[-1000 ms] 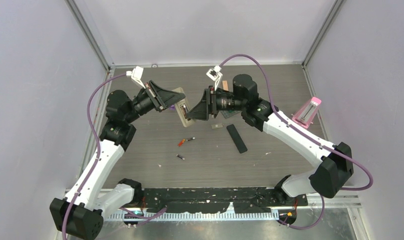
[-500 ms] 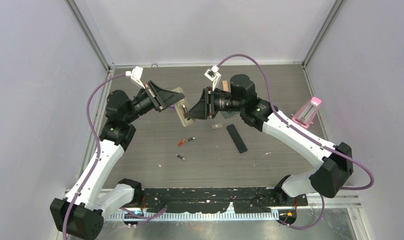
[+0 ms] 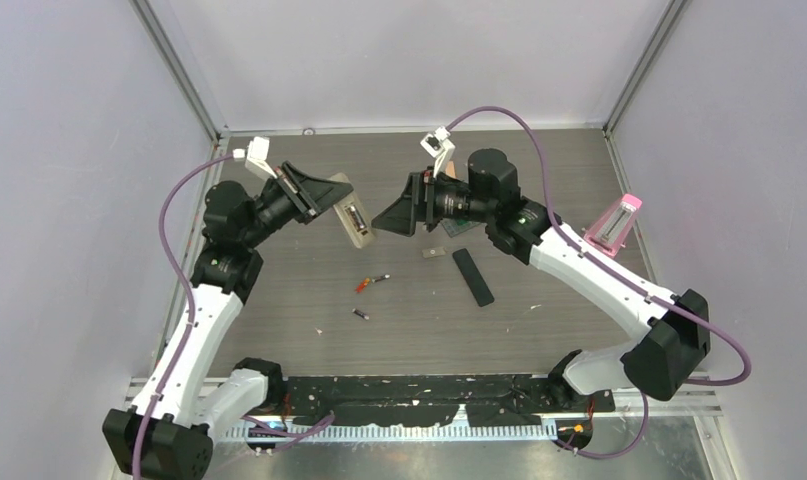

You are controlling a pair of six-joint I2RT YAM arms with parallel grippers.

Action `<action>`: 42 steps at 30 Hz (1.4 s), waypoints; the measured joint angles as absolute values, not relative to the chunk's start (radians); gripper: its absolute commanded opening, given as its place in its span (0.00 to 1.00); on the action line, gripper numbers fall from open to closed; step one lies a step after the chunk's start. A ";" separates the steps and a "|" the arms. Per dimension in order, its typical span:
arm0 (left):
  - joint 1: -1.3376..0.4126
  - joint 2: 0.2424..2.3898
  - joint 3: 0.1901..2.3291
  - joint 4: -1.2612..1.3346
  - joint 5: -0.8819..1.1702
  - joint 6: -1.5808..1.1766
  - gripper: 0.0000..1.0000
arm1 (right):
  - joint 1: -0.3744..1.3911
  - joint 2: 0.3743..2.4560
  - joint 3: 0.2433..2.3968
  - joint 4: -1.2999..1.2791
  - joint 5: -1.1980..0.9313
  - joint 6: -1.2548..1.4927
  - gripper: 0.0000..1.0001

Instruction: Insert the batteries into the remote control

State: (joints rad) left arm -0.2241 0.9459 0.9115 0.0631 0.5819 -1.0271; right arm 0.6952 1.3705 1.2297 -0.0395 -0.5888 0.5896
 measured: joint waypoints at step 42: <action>0.059 0.915 0.990 -0.484 0.087 -0.723 0.00 | 0.978 2.075 1.741 -0.676 0.111 0.782 0.45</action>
State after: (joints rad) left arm 0.0593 0.9150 0.9897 -0.4839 0.0868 -0.7227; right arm 0.9779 2.0754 1.7409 -0.6762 0.1112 0.7822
